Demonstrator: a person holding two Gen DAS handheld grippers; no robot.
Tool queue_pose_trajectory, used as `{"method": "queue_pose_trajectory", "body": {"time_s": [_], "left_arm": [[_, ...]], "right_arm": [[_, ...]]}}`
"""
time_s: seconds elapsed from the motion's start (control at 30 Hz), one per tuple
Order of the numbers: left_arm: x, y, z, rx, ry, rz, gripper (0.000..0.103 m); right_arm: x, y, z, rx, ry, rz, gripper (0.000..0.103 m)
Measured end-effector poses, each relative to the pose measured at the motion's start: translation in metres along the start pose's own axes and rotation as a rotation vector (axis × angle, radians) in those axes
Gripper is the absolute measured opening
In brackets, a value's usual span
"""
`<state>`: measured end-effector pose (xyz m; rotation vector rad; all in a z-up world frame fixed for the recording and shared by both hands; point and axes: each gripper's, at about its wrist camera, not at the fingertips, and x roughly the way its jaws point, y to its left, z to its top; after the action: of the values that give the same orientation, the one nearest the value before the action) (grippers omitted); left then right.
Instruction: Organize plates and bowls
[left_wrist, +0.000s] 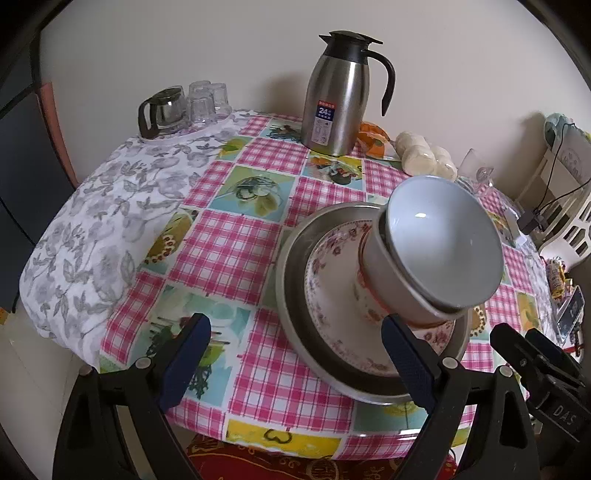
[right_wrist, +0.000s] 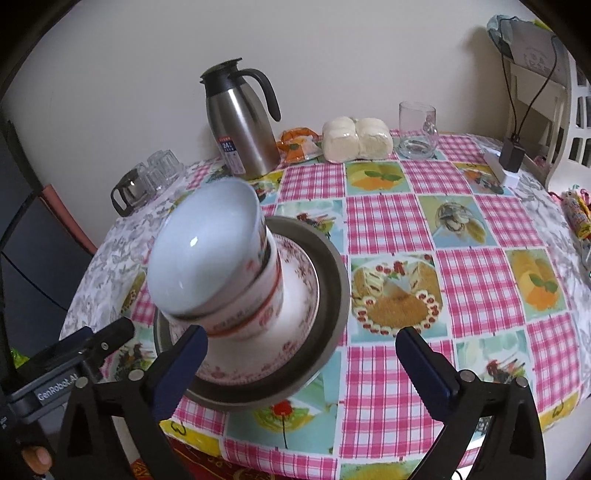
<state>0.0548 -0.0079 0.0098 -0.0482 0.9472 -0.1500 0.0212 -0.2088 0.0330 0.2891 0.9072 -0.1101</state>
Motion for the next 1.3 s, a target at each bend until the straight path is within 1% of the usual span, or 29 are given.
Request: {"method": "queue_pose_trajectory", "body": {"time_s": [0.13, 0.27, 0.47, 0.7, 0.9, 1.1, 1.3], "left_arm": [[-0.004, 0.001, -0.008, 0.004, -0.006, 0.012, 0.094], [-0.008, -0.001, -0.014, 0.024, -0.023, 0.075, 0.094], [-0.006, -0.004, -0.026, 0.062, 0.01, 0.151, 0.094], [-0.004, -0.006, -0.04, 0.093, 0.042, 0.165, 0.094], [-0.005, -0.012, -0.049, 0.128, 0.053, 0.17, 0.094], [-0.006, -0.012, -0.053, 0.135, 0.063, 0.178, 0.094], [-0.006, -0.011, -0.054, 0.135, 0.068, 0.183, 0.094]], "right_arm": [[0.001, -0.002, -0.01, 0.002, 0.007, -0.013, 0.103], [0.0, -0.003, -0.017, 0.0, 0.01, -0.023, 0.103], [-0.004, -0.006, -0.028, 0.0, 0.016, -0.041, 0.103], [-0.008, -0.01, -0.042, -0.004, 0.024, -0.064, 0.103], [-0.01, -0.013, -0.054, -0.003, 0.033, -0.076, 0.103], [-0.01, -0.016, -0.063, -0.006, 0.046, -0.087, 0.103], [-0.01, -0.017, -0.065, -0.008, 0.049, -0.094, 0.103]]}}
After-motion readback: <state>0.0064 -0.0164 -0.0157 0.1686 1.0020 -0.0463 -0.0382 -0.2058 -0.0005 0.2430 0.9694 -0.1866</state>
